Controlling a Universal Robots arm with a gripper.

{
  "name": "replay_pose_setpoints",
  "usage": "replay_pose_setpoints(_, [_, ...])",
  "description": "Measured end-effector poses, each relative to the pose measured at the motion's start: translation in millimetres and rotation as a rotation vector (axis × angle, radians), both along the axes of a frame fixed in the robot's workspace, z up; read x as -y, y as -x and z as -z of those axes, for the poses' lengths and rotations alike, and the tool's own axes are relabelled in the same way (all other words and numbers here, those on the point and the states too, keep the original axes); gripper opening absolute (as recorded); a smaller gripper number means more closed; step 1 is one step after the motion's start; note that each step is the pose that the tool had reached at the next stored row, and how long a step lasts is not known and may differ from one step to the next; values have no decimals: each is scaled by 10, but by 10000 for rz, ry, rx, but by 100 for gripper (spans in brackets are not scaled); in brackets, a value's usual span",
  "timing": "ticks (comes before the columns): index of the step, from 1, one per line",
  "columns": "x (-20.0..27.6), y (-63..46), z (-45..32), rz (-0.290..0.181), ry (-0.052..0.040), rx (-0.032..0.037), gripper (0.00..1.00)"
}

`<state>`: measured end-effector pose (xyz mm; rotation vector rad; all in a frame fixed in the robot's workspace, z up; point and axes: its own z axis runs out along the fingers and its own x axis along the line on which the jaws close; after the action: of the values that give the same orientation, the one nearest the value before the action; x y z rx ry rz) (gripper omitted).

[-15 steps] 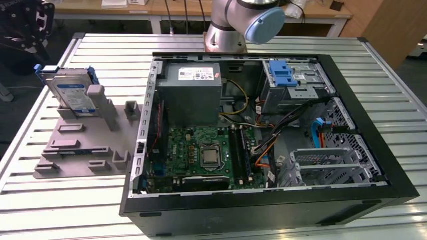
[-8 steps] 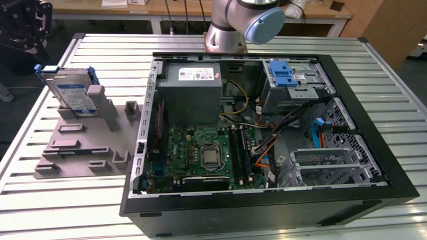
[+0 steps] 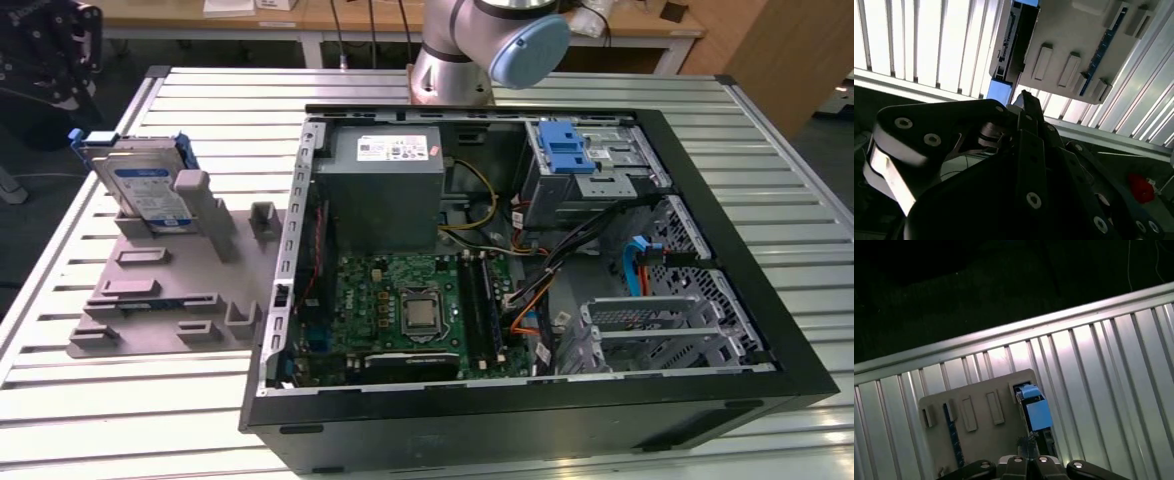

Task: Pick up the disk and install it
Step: 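Pick up the disk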

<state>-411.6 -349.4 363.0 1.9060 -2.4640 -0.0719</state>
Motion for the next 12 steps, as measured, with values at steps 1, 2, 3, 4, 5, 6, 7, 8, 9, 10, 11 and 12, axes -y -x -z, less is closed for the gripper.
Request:
replay_pose_setpoints(1, [0, 0, 2, -176, 0, -1, 11])
replay_pose_setpoints(2, [0, 0, 4, -351, 0, -1, 11])
replay_pose_setpoints(3, [0, 0, 5, -543, 0, -1, 11])
replay_pose_setpoints(4, [0, 0, 6, -692, 1, 0, 11])
replay_pose_setpoints(5, [0, 1, 6, -771, 0, 4, 11])
replay_pose_setpoints(6, [0, 1, 6, -788, 1, 9, 11])
replay_pose_setpoints(7, [0, 0, 6, -788, 1, 10, 11])
replay_pose_setpoints(8, [0, 0, 6, -788, 1, 11, 11])
replay_pose_setpoints(9, [0, 0, 7, -788, 1, 11, 11])
replay_pose_setpoints(10, [0, 0, 7, -788, 1, 11, 11])
replay_pose_setpoints(11, [0, 0, 7, -788, 1, 12, 11])
replay_pose_setpoints(12, [0, 0, 7, -793, 1, 12, 11])
